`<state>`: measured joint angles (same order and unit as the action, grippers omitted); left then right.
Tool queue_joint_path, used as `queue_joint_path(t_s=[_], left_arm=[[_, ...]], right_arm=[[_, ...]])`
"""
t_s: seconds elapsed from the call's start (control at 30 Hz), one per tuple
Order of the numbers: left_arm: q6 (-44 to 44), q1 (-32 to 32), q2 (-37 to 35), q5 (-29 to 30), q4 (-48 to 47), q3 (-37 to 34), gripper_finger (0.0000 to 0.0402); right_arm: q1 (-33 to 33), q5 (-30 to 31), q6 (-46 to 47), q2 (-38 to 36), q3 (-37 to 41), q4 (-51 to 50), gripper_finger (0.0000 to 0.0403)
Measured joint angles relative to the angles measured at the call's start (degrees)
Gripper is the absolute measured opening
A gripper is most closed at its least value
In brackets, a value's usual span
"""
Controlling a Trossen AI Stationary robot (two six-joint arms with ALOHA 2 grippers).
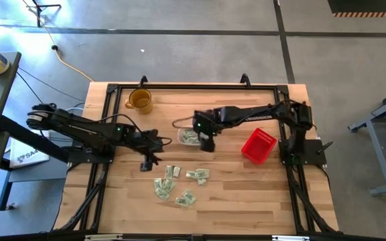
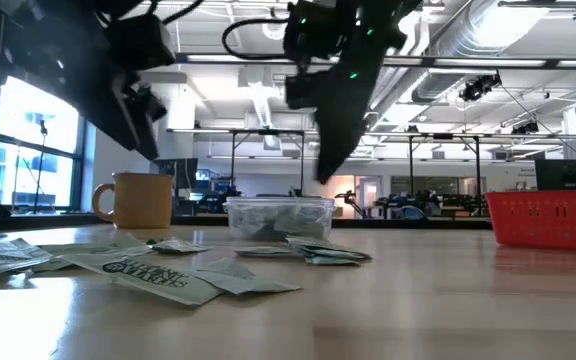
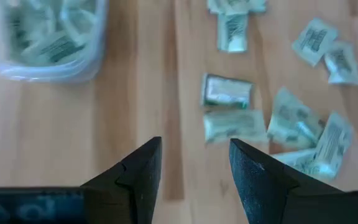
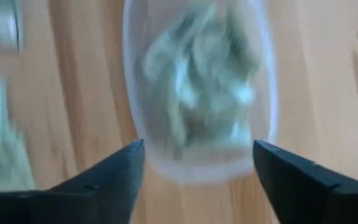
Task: Pick and place items into bin
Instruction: Put the white stevia packet into the transparent bin
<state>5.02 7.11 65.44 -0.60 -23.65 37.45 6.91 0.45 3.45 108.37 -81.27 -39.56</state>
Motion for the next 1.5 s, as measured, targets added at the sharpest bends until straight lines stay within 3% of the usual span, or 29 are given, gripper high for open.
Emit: queue_joint_path(t_s=[0.13, 0.23, 0.47, 0.6, 0.73, 1.13, 1.27, 1.5], left_arm=[[7.93, 0.02, 3.63, -1.65, 0.5, 1.06, 0.0221], [14.85, 0.22, 6.27, -3.19, 0.13, 3.2, 0.0221], [14.54, 2.69, 10.27, 1.62, -3.58, 7.58, 0.0221], [16.54, 3.49, 9.85, 0.94, -9.76, 8.09, 0.0221], [13.2, 4.56, 9.58, 1.41, -14.86, 8.08, 0.0221], [9.55, 4.55, 9.3, 1.26, -18.73, 8.05, 0.0221], [8.02, 4.55, 9.3, 1.59, -18.96, 8.05, 0.0221], [7.23, 4.55, 9.3, 1.67, -18.94, 8.05, 0.0221]], right_arm=[[-3.03, 2.13, -2.27, -2.84, 1.21, -10.53, 0.0332], [-5.34, -0.56, -1.7, -6.36, 7.84, -10.78, 0.0342], [-15.79, -2.37, 3.01, -14.4, 20.42, 6.46, 0.0327], [-21.37, 3.69, 6.3, -12.24, 20.79, 17.14, 0.0309], [-24.08, 8.47, 14.42, -6.82, 18.01, 16.52, 0.0282], [-23.27, 6.72, 17.47, 5.25, 9.75, 17.16, 0.0152], [-23.18, 4.97, 20.08, 5.93, 9.22, 16.83, 0.0125], [-21.79, 8.39, 23.59, 3.88, 8.95, 13.99, 0.0046]])
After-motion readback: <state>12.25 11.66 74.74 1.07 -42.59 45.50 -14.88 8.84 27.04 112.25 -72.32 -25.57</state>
